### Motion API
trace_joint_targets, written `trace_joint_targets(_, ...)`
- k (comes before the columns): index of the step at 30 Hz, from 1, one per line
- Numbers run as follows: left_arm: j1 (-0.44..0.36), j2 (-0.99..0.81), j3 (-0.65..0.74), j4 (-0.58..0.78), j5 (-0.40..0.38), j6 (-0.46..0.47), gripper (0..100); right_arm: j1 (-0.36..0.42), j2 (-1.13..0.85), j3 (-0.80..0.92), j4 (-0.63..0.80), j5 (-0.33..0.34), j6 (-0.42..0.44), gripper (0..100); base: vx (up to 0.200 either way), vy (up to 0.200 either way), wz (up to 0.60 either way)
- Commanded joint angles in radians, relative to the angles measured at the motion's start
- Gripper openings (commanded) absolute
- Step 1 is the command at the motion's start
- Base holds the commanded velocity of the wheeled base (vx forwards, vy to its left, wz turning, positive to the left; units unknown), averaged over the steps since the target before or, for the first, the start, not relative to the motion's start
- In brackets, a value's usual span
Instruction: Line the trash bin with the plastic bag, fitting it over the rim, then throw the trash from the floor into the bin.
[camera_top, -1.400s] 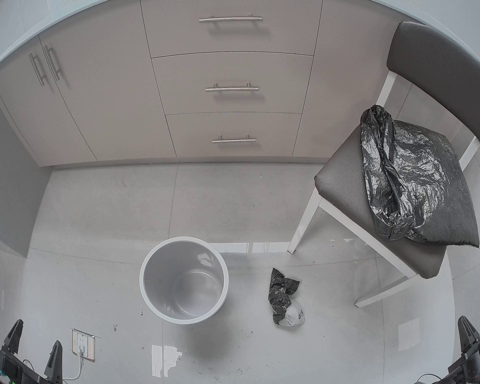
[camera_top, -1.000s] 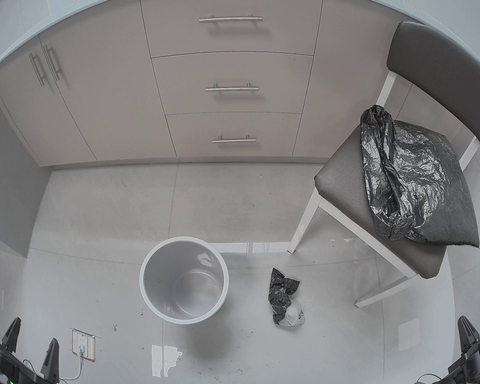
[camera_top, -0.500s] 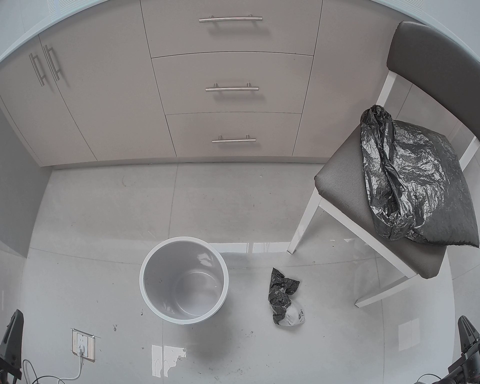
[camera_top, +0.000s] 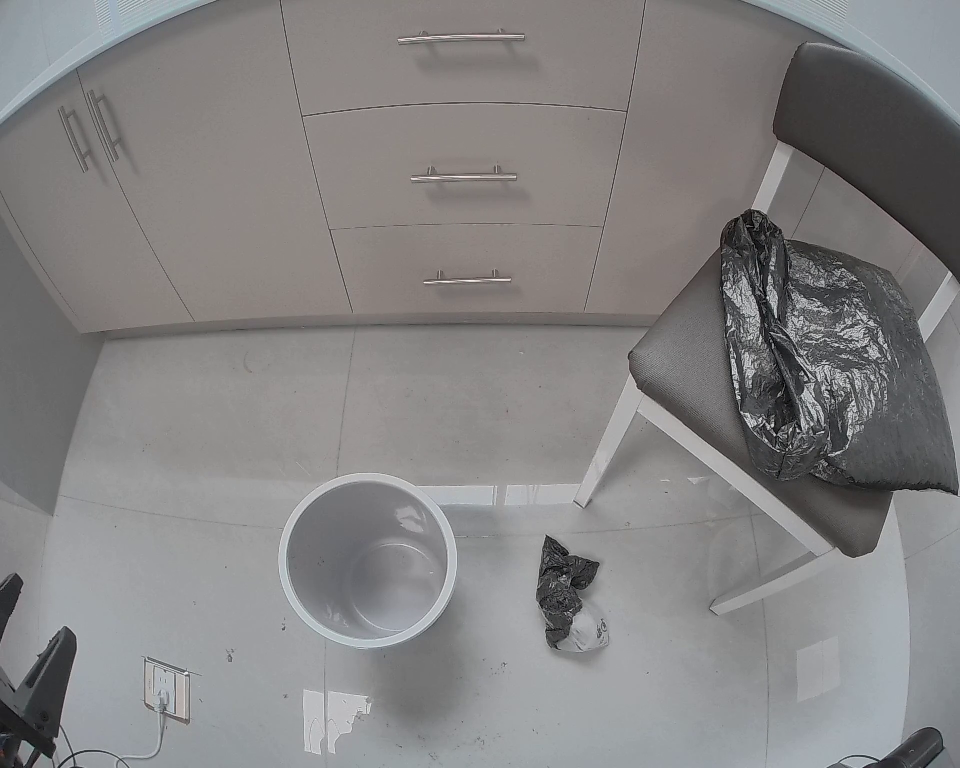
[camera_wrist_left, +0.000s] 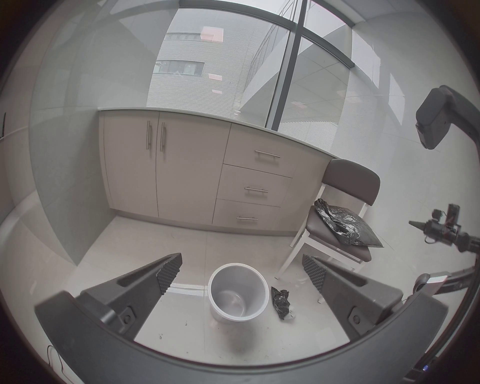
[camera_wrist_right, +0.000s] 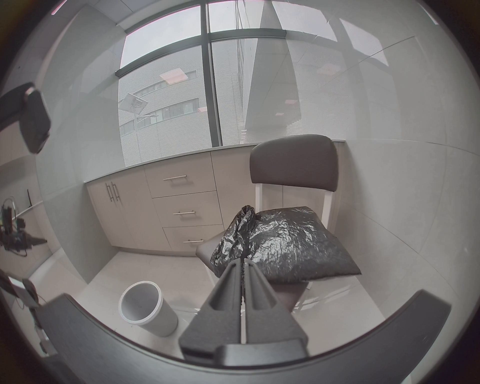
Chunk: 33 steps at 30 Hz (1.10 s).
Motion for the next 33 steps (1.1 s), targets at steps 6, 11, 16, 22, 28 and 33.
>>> trace_joint_targets(6,-0.058,0.271,-0.077,-0.017,-0.068,-0.006,100,0.034,0.693,-0.211,-0.281,-0.015,0.141,0,0.000,0.000,0.00)
trace_joint_targets(11,-0.098,0.380,-0.146,-0.018,-0.091,-0.032,100,0.146,0.776,-0.234,-0.281,-0.021,0.144,0,0.000,0.000,0.00)
trace_joint_targets(16,-0.167,0.452,-0.163,-0.038,-0.091,-0.107,100,0.195,0.851,-0.271,-0.283,-0.032,0.144,0,0.000,0.000,0.00)
trace_joint_targets(22,-0.174,0.550,-0.174,-0.073,-0.088,-0.114,100,0.252,0.955,-0.284,-0.289,-0.160,0.144,0,0.000,0.000,0.00)
trace_joint_targets(28,-0.177,0.575,-0.159,-0.073,-0.091,-0.108,100,0.292,0.997,-0.276,-0.343,-0.188,0.136,100,0.000,0.000,0.00)
trace_joint_targets(33,-0.177,0.575,-0.136,-0.070,-0.092,-0.116,100,0.303,1.050,-0.279,-0.356,-0.213,0.144,100,0.000,0.000,0.00)
